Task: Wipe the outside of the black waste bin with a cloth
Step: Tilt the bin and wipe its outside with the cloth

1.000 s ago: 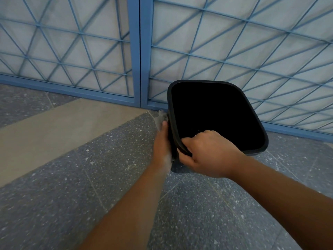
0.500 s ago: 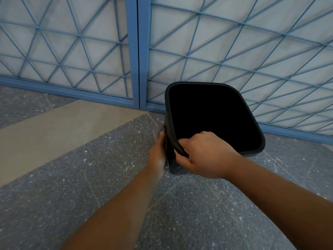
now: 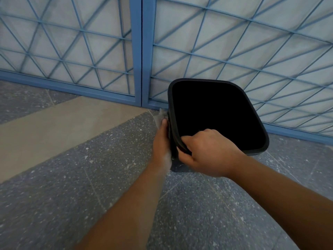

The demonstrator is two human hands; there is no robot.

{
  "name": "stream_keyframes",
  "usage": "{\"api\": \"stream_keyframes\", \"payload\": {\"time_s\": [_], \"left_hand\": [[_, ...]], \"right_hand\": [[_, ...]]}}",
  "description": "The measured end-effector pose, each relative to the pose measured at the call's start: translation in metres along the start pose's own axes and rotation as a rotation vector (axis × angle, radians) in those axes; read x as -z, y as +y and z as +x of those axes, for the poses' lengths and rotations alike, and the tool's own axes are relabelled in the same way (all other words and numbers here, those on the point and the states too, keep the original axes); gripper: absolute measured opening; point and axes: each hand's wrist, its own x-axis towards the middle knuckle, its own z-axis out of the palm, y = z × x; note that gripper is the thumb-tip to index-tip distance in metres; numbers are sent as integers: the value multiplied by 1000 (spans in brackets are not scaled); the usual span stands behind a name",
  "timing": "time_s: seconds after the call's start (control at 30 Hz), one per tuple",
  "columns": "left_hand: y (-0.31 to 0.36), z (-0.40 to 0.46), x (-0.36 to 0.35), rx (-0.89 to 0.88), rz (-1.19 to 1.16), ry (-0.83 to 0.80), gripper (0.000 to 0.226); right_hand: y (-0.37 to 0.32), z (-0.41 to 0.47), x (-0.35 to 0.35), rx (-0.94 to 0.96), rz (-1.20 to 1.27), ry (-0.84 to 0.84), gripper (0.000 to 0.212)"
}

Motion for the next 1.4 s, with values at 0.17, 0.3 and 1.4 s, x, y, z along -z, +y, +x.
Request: {"api": "stream_keyframes", "payload": {"time_s": [0.17,0.3,1.4], "left_hand": [[0,5,11,72,114,38,41],[-2,-10,5,9,54,23,49],[5,1,5,24,58,-63,51]], "right_hand": [[-1,0,1,-5,4,-8,33],[-2,3,0,-3,-7,10,34],[0,4,-1,2,6,34,35]]}}
